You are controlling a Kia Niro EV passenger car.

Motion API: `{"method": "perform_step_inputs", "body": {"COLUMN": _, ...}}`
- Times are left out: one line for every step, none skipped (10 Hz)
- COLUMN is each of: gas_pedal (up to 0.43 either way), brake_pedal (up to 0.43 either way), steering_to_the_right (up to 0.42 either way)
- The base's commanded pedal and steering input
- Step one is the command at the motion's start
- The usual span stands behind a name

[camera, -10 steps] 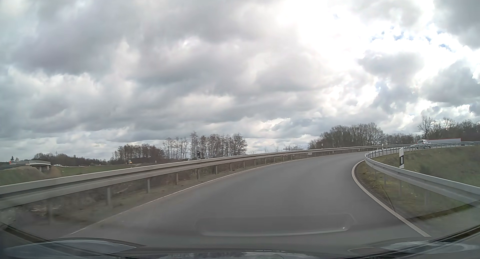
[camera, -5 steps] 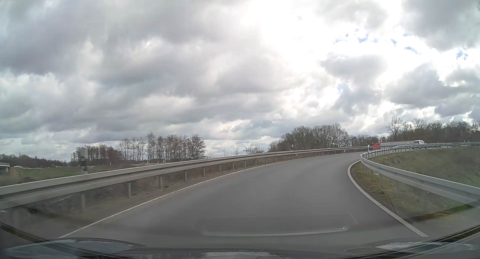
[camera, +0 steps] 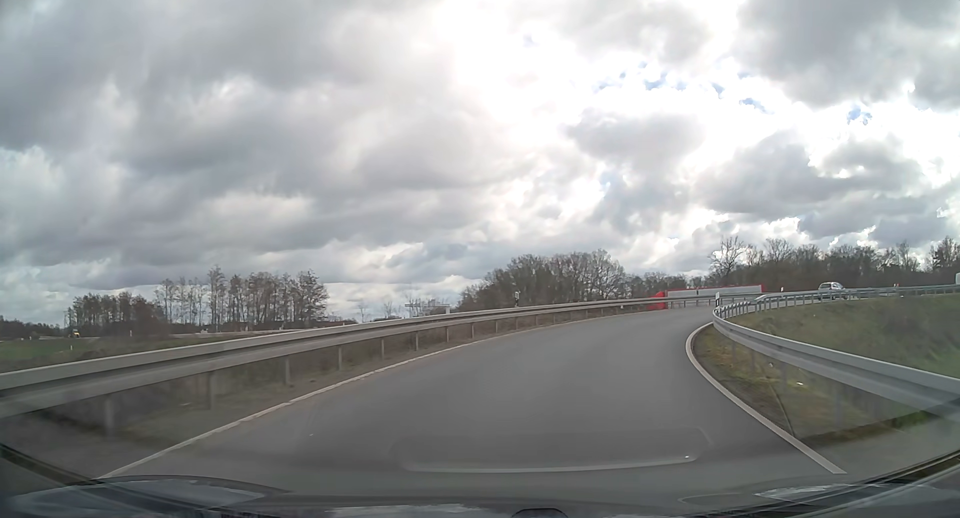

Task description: Follow the waypoints while adhering to traffic rules and regulations

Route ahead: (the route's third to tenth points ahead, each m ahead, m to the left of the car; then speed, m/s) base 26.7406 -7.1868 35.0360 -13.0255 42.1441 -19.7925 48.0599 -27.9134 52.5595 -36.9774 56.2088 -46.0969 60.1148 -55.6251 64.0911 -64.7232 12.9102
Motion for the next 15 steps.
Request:
{"method": "perform_step_inputs", "body": {"gas_pedal": 0.28, "brake_pedal": 0.0, "steering_to_the_right": 0.086}}
{"method": "perform_step_inputs", "body": {"gas_pedal": 0.287, "brake_pedal": 0.0, "steering_to_the_right": 0.083}}
{"method": "perform_step_inputs", "body": {"gas_pedal": 0.287, "brake_pedal": 0.0, "steering_to_the_right": 0.082}}
{"method": "perform_step_inputs", "body": {"gas_pedal": 0.287, "brake_pedal": 0.0, "steering_to_the_right": 0.084}}
{"method": "perform_step_inputs", "body": {"gas_pedal": 0.299, "brake_pedal": 0.0, "steering_to_the_right": 0.09}}
{"method": "perform_step_inputs", "body": {"gas_pedal": 0.299, "brake_pedal": 0.0, "steering_to_the_right": 0.097}}
{"method": "perform_step_inputs", "body": {"gas_pedal": 0.287, "brake_pedal": 0.0, "steering_to_the_right": 0.1}}
{"method": "perform_step_inputs", "body": {"gas_pedal": 0.28, "brake_pedal": 0.0, "steering_to_the_right": 0.1}}
{"method": "perform_step_inputs", "body": {"gas_pedal": 0.26, "brake_pedal": 0.0, "steering_to_the_right": 0.1}}
{"method": "perform_step_inputs", "body": {"gas_pedal": 0.248, "brake_pedal": 0.0, "steering_to_the_right": 0.1}}
{"method": "perform_step_inputs", "body": {"gas_pedal": 0.24, "brake_pedal": 0.0, "steering_to_the_right": 0.099}}
{"method": "perform_step_inputs", "body": {"gas_pedal": 0.24, "brake_pedal": 0.0, "steering_to_the_right": 0.095}}
{"method": "perform_step_inputs", "body": {"gas_pedal": 0.24, "brake_pedal": 0.0, "steering_to_the_right": 0.09}}
{"method": "perform_step_inputs", "body": {"gas_pedal": 0.24, "brake_pedal": 0.0, "steering_to_the_right": 0.085}}
{"method": "perform_step_inputs", "body": {"gas_pedal": 0.24, "brake_pedal": 0.0, "steering_to_the_right": 0.084}}
